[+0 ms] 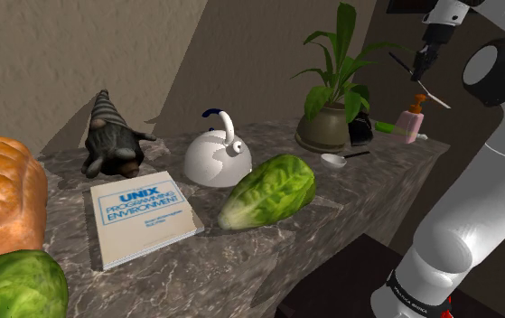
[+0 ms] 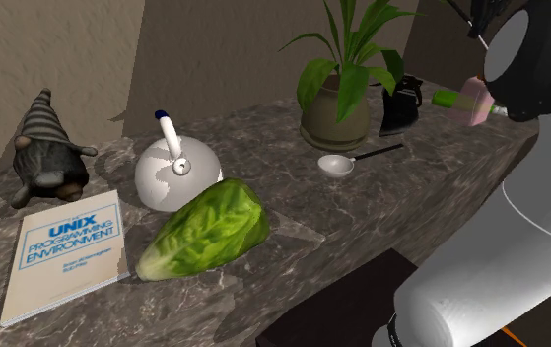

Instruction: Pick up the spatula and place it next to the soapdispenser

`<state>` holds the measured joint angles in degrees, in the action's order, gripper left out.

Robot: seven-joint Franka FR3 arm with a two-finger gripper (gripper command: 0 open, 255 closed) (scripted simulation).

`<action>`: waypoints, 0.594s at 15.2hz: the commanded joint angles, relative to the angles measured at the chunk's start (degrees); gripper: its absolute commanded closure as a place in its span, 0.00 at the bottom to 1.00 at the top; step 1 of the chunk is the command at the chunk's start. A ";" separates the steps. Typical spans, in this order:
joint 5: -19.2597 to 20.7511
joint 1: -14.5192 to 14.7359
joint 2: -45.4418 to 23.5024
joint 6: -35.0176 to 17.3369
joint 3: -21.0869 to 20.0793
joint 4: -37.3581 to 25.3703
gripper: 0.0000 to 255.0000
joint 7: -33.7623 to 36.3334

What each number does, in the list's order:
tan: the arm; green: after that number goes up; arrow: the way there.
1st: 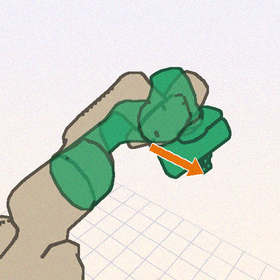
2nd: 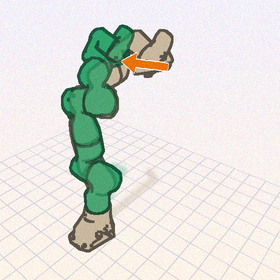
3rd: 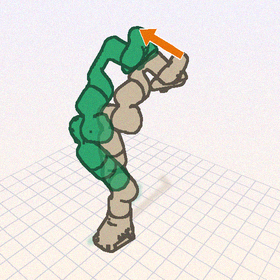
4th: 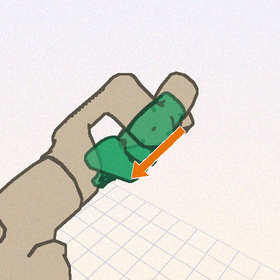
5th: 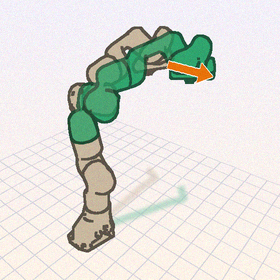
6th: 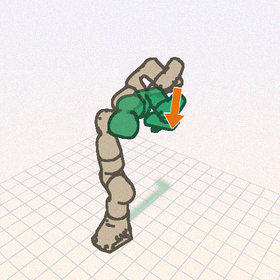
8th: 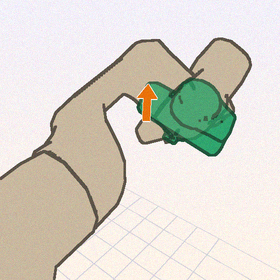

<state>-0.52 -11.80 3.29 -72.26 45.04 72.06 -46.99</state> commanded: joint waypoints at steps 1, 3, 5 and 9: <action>1.23 0.37 1.64 -2.05 -0.65 3.15 1.00 0.64; 2.42 0.66 3.31 -4.00 -1.42 6.30 1.00 1.46; 3.42 0.81 4.80 -5.86 -2.08 9.26 1.00 2.18; 5.02 0.86 7.31 -9.38 -3.14 14.69 1.00 3.36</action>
<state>4.10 -10.90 9.98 -80.82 42.10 85.48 -43.82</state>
